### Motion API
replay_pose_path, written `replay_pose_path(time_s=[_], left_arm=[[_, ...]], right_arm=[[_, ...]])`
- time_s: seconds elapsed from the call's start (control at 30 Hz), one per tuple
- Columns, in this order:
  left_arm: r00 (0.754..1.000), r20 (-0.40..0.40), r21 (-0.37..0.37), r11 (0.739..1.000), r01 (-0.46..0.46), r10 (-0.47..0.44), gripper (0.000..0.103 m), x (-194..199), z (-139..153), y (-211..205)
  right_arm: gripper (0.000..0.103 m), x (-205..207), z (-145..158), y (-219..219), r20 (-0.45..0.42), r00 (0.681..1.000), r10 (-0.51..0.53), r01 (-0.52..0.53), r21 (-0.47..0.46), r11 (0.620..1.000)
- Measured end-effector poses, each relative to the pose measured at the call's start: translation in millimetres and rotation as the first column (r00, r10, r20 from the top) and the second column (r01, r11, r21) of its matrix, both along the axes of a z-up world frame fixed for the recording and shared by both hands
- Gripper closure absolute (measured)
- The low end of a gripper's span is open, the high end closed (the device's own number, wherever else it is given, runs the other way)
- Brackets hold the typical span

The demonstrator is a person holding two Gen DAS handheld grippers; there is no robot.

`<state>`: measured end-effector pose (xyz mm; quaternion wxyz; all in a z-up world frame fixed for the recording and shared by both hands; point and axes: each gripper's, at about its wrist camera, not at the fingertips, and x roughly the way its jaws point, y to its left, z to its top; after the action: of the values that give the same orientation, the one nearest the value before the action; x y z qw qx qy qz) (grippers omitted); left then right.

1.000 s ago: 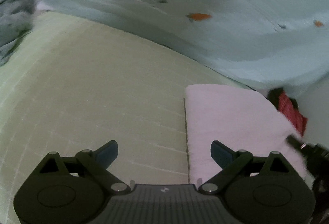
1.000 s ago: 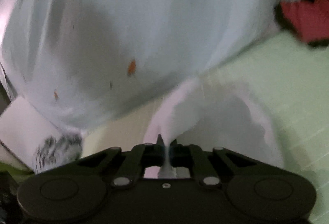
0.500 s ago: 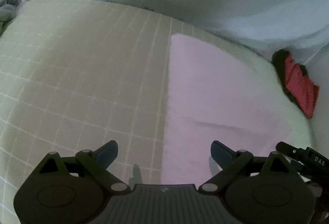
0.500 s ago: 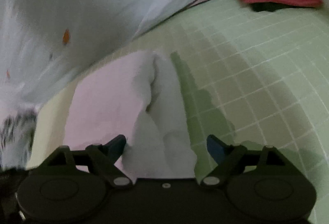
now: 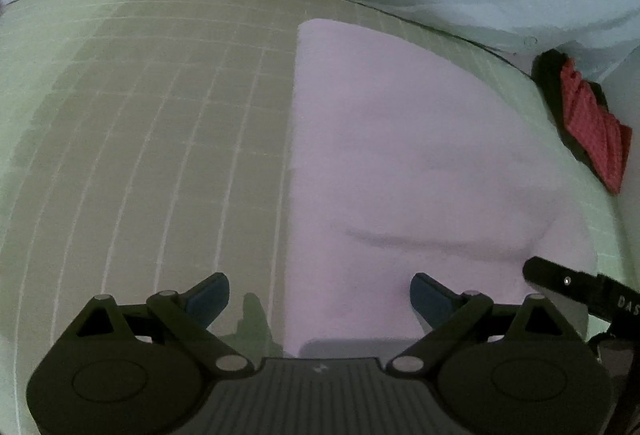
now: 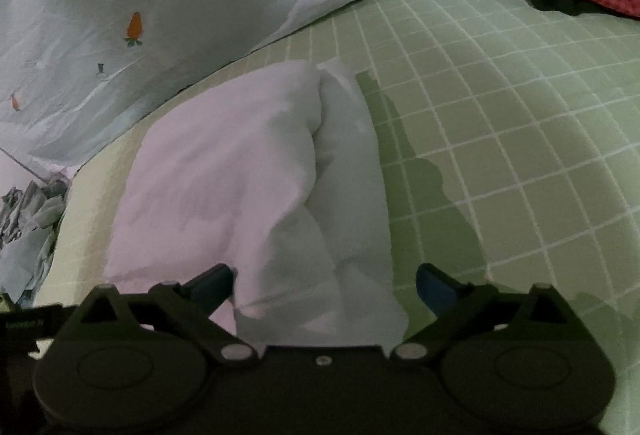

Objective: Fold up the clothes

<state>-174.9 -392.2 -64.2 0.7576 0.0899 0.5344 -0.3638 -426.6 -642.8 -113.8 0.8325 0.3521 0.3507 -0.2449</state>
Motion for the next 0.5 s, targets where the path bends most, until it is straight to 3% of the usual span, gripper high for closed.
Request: replay_pose_path(time_s=[0.33, 0.5], left_arm=[[0.986, -0.085, -0.053, 0.989, 0.137, -0.141, 0.004, 33, -22, -25], [0.98, -0.069, -0.092, 0.98, 0.179, -0.185, 0.004, 27, -16, -28]], right_arm=[[0.0, 32, -11, 0, -0.085, 0.995, -0.051, 0.053, 0.016, 0.998], [0.0, 42, -7, 4, -0.132, 0.989, -0.073, 0.076, 0.015, 0.997]])
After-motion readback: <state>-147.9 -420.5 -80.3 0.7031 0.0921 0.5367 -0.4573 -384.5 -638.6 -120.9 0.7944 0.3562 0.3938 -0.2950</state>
